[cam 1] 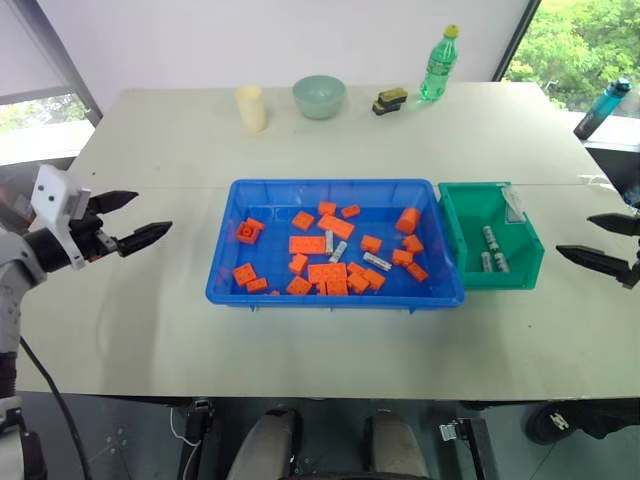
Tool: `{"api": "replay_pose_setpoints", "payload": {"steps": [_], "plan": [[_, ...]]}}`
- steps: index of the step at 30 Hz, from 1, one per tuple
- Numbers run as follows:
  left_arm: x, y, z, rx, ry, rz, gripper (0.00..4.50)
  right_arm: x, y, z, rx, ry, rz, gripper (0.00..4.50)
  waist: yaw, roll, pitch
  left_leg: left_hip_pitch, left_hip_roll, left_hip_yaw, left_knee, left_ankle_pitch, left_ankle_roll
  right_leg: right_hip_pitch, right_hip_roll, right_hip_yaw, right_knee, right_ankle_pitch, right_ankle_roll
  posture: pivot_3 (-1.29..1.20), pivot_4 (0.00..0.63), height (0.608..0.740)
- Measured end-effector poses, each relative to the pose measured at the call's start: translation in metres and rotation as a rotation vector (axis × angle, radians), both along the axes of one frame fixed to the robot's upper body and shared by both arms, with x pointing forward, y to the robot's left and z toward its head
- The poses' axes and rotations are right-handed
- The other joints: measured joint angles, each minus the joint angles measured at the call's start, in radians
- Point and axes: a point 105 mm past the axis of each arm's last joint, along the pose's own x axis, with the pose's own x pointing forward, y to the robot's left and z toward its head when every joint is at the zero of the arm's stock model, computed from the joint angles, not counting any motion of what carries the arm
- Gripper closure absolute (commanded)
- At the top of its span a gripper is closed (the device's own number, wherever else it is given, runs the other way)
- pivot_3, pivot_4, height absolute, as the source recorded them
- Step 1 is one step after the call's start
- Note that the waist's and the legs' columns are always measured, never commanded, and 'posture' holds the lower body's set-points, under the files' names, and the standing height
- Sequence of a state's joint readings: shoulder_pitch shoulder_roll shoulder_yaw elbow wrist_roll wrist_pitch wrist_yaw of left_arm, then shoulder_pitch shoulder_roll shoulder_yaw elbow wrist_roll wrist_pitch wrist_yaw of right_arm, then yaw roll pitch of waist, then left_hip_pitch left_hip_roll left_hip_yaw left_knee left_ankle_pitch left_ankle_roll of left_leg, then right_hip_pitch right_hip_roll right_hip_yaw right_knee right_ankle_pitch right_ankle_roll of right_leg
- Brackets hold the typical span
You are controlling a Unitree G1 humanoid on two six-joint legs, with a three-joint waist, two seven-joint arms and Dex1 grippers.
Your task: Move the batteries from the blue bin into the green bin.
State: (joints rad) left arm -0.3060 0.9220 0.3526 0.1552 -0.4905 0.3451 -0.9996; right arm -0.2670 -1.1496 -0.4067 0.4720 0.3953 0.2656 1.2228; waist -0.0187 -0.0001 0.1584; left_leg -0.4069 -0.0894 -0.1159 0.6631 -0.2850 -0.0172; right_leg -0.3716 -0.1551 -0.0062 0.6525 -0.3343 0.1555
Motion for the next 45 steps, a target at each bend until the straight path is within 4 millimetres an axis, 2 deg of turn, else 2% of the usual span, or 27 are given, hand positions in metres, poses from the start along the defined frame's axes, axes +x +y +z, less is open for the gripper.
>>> {"api": "replay_pose_setpoints", "payload": {"steps": [14, 19, 26, 32, 34, 35, 37, 40, 43, 45], "plan": [[0.001, -0.001, -0.002, -0.023, 0.01, 0.006, 0.0, -0.001, -0.008, -0.003, 0.003, -0.008, -0.029, 0.04, -0.001, 0.0, 0.0, 0.0, 0.0, 0.0, 0.0, 0.0, 0.0, 0.0, 0.0, 0.0, 0.0, 0.0, 0.0, 0.0, 0.15, 0.73], [0.002, -0.003, -0.004, -0.03, 0.008, 0.001, 0.0, 0.003, -0.009, 0.002, -0.005, -0.031, -0.032, 0.04, -0.002, 0.0, 0.0, 0.0, 0.0, 0.0, 0.0, 0.0, 0.0, 0.0, 0.0, 0.0, 0.0, 0.0, 0.0, 0.0, 0.15, 0.73], [-0.004, -0.025, 0.006, -0.036, -0.016, -0.092, 0.0, 0.016, 0.012, 0.018, -0.003, -0.044, 0.064, 0.04, -0.002, 0.0, 0.0, 0.0, 0.0, 0.0, 0.0, 0.0, 0.0, 0.0, 0.0, 0.0, 0.001, 0.0, 0.0, 0.0, 0.15, 0.73], [-0.016, -0.055, 0.015, -0.066, 0.021, -0.258, 0.0, 0.031, 0.07, 0.055, -0.005, -0.118, 0.261, 0.04, -0.002, 0.001, 0.001, -0.001, 0.001, 0.0, 0.0, 0.0, 0.0, -0.001, 0.0, 0.0, 0.001, 0.0, 0.0, 0.0, 0.15, 0.73], [-0.021, -0.067, 0.018, -0.068, 0.042, -0.332, 0.0, 0.041, 0.108, 0.059, 0.011, -0.124, 0.377, 0.04, -0.009, 0.001, 0.001, -0.001, 0.001, 0.0, 0.001, 0.0, 0.0, -0.001, 0.001, 0.0, 0.001, 0.0, 0.0, 0.0, 0.15, 0.73], [-0.025, -0.082, 0.023, -0.054, 0.041, -0.403, 0.0, 0.047, 0.14, 0.059, 0.016, -0.125, 0.472, 0.04, -0.015, 0.001, 0.001, -0.001, 0.001, 0.0, 0.001, 0.0, -0.001, -0.001, 0.001, 0.0, 0.001, 0.0, 0.0, 0.0, 0.15, 0.73], [-0.031, -0.098, 0.026, -0.025, 0.037, -0.486, 0.0, 0.053, 0.178, 0.056, 0.014, -0.109, 0.574, 0.04, -0.019, 0.001, 0.001, -0.001, 0.001, -0.001, 0.001, 0.0, -0.001, -0.001, 0.001, 0.0, 0.001, 0.0, 0.0, 0.0, 0.15, 0.73], [-0.034, -0.107, 0.021, -0.012, 0.065, -0.531, 0.0, 0.059, 0.219, 0.044, 0.001, -0.061, 0.651, 0.04, -0.019, 0.001, 0.001, -0.002, 0.0, -0.002, 0.0, 0.0, -0.001, -0.002, 0.0, 0.0, 0.002, 0.0, 0.0, 0.0, 0.15, 0.73], [-0.036, -0.112, 0.015, -0.006, 0.092, -0.56, 0.0, 0.062, 0.255, 0.027, -0.029, -0.024, 0.722, 0.04, -0.024, 0.0, 0.002, -0.003, 0.0, -0.002, 0.0, 0.0, -0.001, -0.003, 0.0, 0.0, 0.002, 0.0, 0.0, 0.0, 0.15, 0.73], [-0.037, -0.115, 0.012, 0.0, 0.104, -0.576, 0.0, 0.063, 0.27, 0.018, -0.047, -0.001, 0.747, 0.04, -0.024, 0.0, 0.002, -0.002, 0.0, -0.002, 0.001, 0.0, -0.001, -0.003, 0.0, 0.0, 0.003, 0.0, 0.0, 0.0, 0.15, 0.73]]}}
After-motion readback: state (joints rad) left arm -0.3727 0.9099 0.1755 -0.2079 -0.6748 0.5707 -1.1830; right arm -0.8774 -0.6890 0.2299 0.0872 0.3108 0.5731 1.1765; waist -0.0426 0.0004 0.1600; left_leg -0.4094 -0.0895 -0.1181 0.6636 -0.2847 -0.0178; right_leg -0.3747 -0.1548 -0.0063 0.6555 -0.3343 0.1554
